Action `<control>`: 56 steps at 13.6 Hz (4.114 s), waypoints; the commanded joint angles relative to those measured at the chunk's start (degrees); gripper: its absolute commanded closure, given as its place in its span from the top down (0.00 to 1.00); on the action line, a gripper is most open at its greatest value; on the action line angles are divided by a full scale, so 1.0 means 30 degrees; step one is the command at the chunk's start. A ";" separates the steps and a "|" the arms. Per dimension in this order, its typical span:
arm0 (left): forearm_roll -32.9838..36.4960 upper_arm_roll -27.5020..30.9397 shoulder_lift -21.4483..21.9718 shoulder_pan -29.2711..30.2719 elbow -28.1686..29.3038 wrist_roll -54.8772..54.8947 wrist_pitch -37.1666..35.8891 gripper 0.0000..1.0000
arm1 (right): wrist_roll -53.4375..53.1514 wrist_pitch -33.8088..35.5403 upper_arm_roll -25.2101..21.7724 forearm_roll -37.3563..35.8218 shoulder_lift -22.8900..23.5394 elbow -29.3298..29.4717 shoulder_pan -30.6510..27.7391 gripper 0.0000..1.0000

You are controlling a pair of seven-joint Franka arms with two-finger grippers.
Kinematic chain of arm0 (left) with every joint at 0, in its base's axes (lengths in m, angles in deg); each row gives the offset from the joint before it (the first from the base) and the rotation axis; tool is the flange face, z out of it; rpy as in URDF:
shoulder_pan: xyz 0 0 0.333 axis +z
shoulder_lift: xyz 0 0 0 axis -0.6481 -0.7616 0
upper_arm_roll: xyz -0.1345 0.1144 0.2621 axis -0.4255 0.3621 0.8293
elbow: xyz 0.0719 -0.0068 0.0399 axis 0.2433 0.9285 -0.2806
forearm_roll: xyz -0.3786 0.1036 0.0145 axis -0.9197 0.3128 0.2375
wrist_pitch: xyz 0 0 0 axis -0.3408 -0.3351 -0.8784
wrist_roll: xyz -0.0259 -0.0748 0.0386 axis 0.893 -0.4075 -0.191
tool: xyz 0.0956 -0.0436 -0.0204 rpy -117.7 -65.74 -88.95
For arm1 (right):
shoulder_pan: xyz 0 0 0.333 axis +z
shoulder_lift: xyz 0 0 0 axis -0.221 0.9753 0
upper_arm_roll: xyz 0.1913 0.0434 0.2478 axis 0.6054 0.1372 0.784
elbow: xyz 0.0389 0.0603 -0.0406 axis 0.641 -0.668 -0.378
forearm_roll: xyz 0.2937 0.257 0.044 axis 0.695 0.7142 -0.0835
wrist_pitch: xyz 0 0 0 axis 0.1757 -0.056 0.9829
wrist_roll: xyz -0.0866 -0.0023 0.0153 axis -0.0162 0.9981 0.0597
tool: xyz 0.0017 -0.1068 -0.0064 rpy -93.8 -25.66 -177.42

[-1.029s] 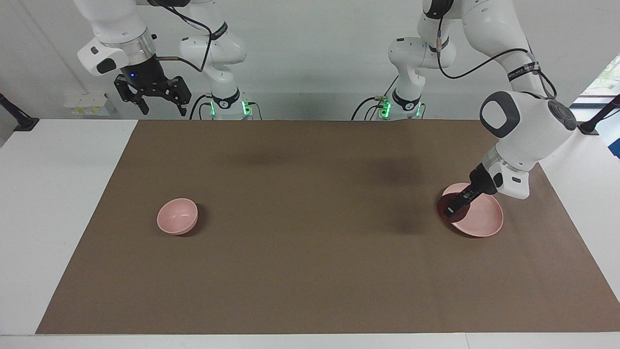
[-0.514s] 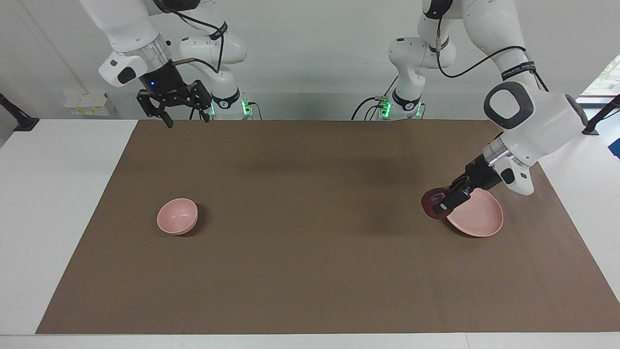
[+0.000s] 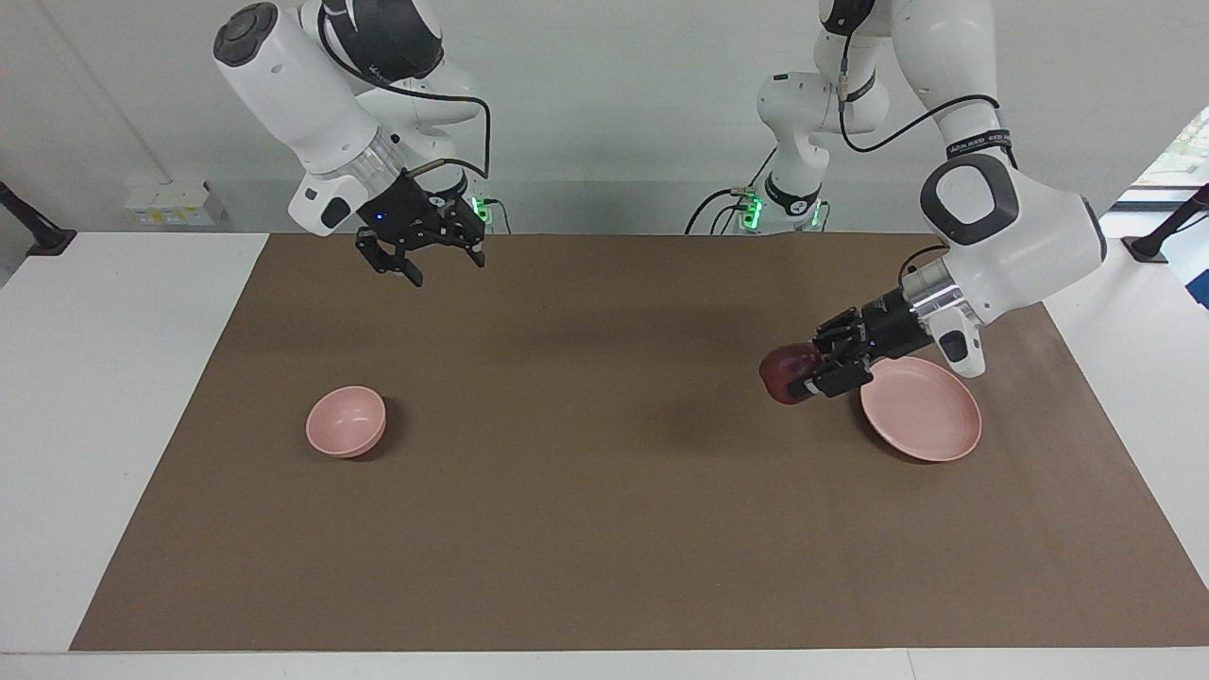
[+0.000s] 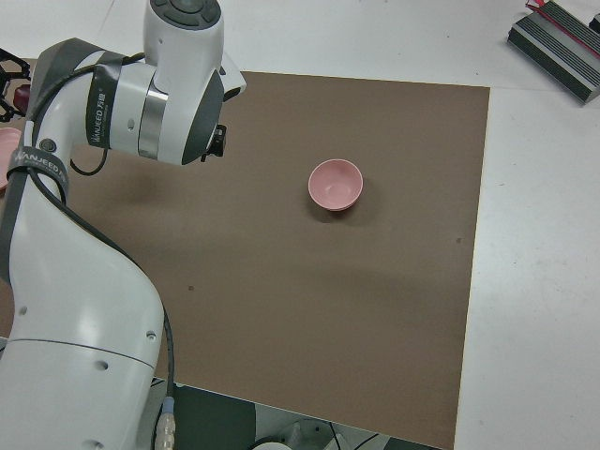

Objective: Move apple from plate to bowl
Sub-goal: 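Lift the apple with the left gripper while the right gripper approaches, then bring the apple to the right gripper and close the right gripper on it, then open the left gripper and pull it back from the apple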

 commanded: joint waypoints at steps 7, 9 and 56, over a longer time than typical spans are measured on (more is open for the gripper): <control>-0.6478 -0.2209 0.1197 -0.0091 0.1379 -0.1921 -0.1672 0.00 | -0.2649 -0.2358 -0.0060 0.9241 -0.0532 -0.1673 0.0953 1.00; -0.7357 -0.2561 0.1229 -0.0645 0.1527 -0.2281 -0.0325 0.00 | -0.3408 -0.3006 -0.0060 1.0007 -0.0707 -0.1966 0.1482 1.00; -0.3543 -0.5375 0.2371 -0.1499 0.2612 -0.2223 0.2933 1.00 | -0.1951 0.1647 -0.0265 0.7645 -0.0767 -0.1938 -0.1968 0.00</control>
